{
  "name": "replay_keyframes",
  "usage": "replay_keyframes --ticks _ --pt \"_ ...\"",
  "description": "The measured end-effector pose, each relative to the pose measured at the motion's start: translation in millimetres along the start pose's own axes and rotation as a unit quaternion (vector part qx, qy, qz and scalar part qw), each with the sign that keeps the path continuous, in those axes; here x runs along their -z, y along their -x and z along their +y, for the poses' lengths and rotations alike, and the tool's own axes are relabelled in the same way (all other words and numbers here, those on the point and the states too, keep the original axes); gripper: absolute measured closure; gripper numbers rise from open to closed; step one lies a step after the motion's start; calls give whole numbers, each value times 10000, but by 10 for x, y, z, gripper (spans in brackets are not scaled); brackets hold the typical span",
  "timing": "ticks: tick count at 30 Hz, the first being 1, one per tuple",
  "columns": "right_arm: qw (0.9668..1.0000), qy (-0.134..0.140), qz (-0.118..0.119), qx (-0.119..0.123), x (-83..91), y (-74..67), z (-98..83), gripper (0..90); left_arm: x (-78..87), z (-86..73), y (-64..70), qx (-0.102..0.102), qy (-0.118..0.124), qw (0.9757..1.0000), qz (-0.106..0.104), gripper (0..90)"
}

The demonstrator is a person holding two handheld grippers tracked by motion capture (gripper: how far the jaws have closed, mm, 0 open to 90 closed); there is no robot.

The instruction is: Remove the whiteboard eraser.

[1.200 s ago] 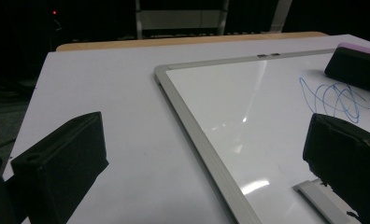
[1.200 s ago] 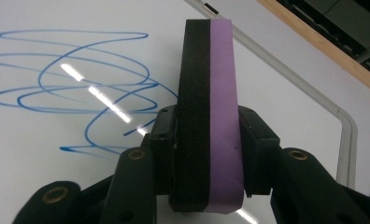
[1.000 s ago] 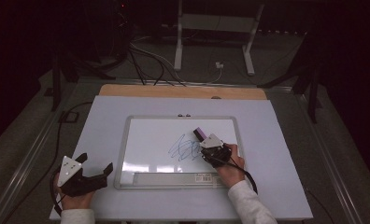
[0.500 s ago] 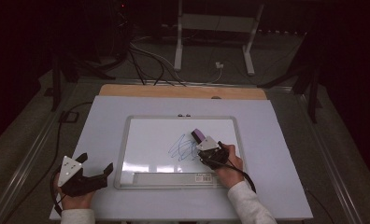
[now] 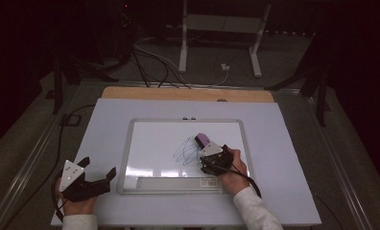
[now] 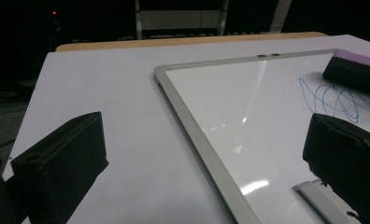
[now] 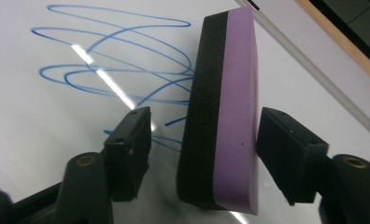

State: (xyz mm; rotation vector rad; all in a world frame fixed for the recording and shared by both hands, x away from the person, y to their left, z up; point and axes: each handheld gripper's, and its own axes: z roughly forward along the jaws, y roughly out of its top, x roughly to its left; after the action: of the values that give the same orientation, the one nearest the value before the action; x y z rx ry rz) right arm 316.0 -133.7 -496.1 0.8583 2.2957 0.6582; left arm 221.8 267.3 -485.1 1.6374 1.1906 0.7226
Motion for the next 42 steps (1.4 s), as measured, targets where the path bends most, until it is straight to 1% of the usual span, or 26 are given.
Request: replay_keyframes --ticks 4,7,10,13,16,17,19,21,23,24,25,26,27,29,30,34,38,39,41,42 --pt "9992 116 323 -206 16 36 7 310 -3 0 3 0 -4 10000 -10 5" --pt "9981 159 464 -379 18 68 12 319 -5 -1 6 7 -4 10000 -18 6" --pt "9973 186 535 -468 19 82 16 334 -5 -2 4 5 -8 10000 -18 6" --pt "9976 200 475 -467 20 74 21 334 -5 -3 2 3 -18 10000 -19 6" --pt "9971 232 362 -633 7 98 38 304 -6 -3 4 0 -22 10000 -20 6" --pt "9965 224 367 -721 -4 111 47 297 -7 -3 5 -2 -24 10000 -21 6" --pt "9946 200 476 -899 -43 138 68 272 -8 -3 4 -3 -22 10000 -25 6" --pt "9922 47 617 -1081 -106 156 82 268 -7 -2 3 -2 -23 10000 -21 6" --pt "9899 18 698 -1232 -161 171 81 263 -3 -2 0 6 -4 10000 -18 6" --pt "9880 -11 753 -1351 -184 177 79 261 -1 -2 -4 8 -5 10000 -8 6" --pt "9862 -26 797 -1449 -200 182 76 281 0 -3 -7 17 3 10000 -11 6" --pt "9852 -46 840 -1492 -212 186 71 301 0 -4 -9 19 5 10000 -11 6" --pt "9847 -48 854 -1517 -219 182 68 323 1 -4 -10 15 3 10000 -9 6" --pt "9852 -63 836 -1495 -226 173 64 387 0 -3 -9 13 4 10000 -14 6" --pt "9848 -43 885 -1494 -224 170 63 400 -1 -3 -7 11 0 10000 -11 6" --pt "9866 -48 794 -1428 -215 143 73 405 -1 -1 -4 2 -8 10000 -11 6" --pt "9855 -65 844 -1470 -221 160 69 405 -2 -3 -2 5 -14 10000 -18 6" --pt "9848 -99 810 -1535 -223 178 65 406 -1 -3 -2 2 -11 10000 -15 6" --pt "9847 -107 790 -1550 -224 186 63 406 -1 -3 -3 4 -9 10000 -13 6" --pt "9850 -132 696 -1575 -229 219 53 406 0 -3 -5 3 -6 10000 -9 5"
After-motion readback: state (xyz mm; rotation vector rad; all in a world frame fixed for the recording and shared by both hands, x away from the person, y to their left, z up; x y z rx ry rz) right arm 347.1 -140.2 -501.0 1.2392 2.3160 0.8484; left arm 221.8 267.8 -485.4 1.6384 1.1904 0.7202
